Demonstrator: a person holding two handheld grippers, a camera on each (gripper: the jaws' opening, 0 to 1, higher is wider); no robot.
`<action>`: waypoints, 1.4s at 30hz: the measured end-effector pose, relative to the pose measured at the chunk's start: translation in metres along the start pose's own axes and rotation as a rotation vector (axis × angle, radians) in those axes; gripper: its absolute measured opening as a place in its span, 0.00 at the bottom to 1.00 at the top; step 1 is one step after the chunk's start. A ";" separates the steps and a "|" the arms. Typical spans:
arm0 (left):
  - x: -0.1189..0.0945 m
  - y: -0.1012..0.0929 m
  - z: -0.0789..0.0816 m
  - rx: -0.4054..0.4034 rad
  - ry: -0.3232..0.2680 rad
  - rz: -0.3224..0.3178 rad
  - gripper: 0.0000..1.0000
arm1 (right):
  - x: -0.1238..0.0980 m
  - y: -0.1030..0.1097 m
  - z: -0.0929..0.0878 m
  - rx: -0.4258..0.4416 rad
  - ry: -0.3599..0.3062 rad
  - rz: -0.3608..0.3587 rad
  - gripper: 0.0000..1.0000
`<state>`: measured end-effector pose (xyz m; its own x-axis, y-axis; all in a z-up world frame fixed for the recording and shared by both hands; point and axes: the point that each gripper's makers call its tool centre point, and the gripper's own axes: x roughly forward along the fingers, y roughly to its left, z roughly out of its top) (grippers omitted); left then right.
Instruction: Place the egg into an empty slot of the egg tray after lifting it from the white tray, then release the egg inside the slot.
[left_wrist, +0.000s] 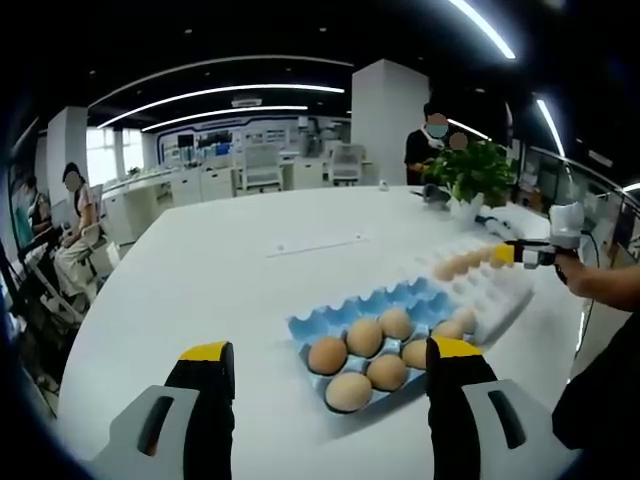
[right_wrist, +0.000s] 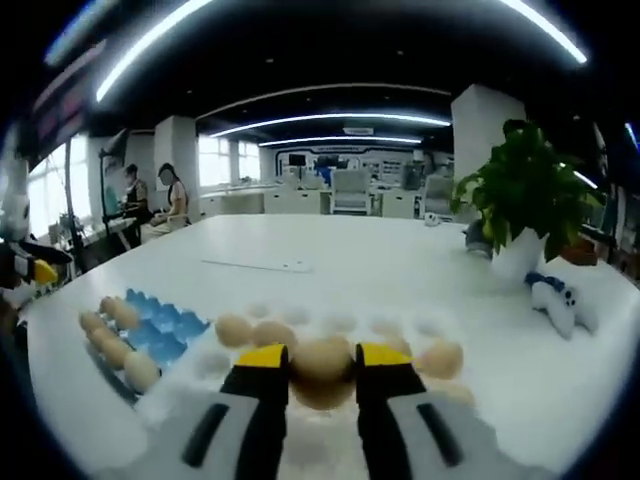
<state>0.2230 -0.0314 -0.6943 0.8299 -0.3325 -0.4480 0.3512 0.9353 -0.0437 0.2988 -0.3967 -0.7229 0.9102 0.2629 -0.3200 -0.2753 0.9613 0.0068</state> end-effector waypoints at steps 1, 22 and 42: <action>0.000 0.000 0.000 0.000 0.000 0.000 0.79 | 0.001 0.001 0.000 0.000 0.003 0.002 0.25; 0.003 0.003 0.000 0.007 0.008 -0.002 0.79 | 0.032 0.066 0.011 -0.023 -0.009 0.175 0.25; 0.000 0.006 -0.002 0.000 0.004 0.009 0.79 | 0.050 0.153 0.025 -0.057 -0.028 0.382 0.25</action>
<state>0.2245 -0.0256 -0.6961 0.8310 -0.3238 -0.4523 0.3439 0.9382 -0.0398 0.3099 -0.2349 -0.7146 0.7463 0.6044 -0.2788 -0.6126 0.7875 0.0674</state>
